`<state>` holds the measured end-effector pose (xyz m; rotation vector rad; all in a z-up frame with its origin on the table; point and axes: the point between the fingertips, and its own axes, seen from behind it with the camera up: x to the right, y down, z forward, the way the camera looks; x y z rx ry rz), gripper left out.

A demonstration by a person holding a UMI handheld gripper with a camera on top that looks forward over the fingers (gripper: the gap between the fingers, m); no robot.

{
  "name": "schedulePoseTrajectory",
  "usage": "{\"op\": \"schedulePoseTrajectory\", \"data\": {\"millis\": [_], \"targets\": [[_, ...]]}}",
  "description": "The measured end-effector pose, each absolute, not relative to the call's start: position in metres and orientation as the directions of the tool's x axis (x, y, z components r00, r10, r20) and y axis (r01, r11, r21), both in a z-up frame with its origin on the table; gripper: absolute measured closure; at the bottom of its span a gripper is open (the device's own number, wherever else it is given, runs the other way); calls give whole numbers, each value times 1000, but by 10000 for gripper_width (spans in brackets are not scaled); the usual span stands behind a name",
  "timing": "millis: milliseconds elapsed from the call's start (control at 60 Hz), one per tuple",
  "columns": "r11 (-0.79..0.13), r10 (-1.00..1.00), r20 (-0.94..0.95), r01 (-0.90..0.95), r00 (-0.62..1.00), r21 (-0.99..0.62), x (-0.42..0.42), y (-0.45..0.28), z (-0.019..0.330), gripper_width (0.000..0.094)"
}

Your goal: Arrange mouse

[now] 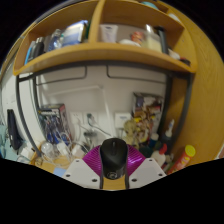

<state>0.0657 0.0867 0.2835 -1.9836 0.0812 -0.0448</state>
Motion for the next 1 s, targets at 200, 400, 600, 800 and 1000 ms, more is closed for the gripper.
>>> {"op": "schedulePoseTrajectory", "data": {"millis": [200,400,600,800,1000], "targets": [[-385,33,-8,5,999,-923,-36,130,301,650],[-537,100,-24,34,995,-843,-120,136,177,648],[-678,90,-34,36,995,-735,-143,122,57,650],[-763,96,-14,64,995,-644,-144,98,-10,640],[-764,72,-40,29,997,-645,-145,97,-10,528]]}}
